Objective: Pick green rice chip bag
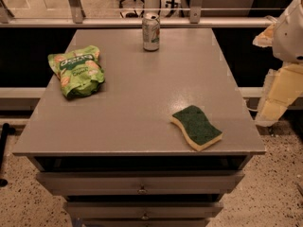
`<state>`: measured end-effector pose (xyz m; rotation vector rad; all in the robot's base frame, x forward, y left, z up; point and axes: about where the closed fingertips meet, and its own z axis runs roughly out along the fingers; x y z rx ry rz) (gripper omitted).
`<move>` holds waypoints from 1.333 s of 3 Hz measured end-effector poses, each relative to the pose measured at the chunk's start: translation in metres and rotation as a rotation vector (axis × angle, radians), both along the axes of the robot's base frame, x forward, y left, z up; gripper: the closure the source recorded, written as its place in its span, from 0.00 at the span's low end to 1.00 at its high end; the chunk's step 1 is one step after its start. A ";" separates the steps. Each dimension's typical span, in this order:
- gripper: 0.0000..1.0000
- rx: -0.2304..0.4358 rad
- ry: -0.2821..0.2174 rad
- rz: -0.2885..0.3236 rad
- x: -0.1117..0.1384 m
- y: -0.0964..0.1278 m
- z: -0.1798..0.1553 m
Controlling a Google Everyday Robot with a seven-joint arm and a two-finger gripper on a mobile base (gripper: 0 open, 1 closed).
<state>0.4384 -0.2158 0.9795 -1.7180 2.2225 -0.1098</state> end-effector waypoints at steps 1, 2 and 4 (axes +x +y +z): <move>0.00 0.000 0.000 0.000 0.000 0.000 0.000; 0.00 0.074 0.008 0.013 0.015 0.026 -0.011; 0.00 0.338 0.006 0.065 0.089 0.136 -0.044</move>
Offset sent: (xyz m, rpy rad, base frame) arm 0.0551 0.0964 -0.0407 0.2762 0.0486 0.0494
